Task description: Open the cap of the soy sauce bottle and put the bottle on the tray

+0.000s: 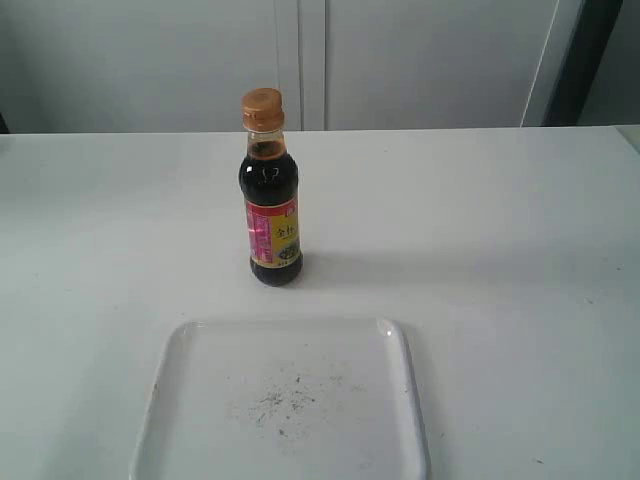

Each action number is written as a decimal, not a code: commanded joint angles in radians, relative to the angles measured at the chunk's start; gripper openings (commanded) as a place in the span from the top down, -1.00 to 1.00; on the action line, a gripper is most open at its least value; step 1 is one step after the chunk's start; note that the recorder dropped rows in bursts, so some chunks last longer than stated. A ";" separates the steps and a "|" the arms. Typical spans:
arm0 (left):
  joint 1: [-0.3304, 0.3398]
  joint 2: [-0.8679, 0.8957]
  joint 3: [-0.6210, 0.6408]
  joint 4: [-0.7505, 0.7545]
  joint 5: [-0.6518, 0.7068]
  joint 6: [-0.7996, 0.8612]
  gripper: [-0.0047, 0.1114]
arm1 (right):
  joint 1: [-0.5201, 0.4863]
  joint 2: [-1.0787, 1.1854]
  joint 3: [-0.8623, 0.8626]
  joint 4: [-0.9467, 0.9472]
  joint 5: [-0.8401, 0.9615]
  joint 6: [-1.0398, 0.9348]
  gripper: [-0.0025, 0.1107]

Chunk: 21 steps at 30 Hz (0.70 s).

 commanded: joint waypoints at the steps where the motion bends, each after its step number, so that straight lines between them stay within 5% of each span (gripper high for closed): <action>1: 0.002 0.164 -0.097 0.036 -0.086 -0.011 0.92 | 0.001 -0.006 0.005 -0.003 0.000 0.006 0.96; 12: 0.002 0.699 -0.329 0.599 -0.444 -0.437 0.92 | 0.001 -0.006 0.005 -0.003 0.000 0.006 0.96; 21: 0.002 0.936 -0.429 0.816 -0.712 -0.592 0.92 | 0.001 -0.006 0.005 -0.001 0.000 0.006 0.96</action>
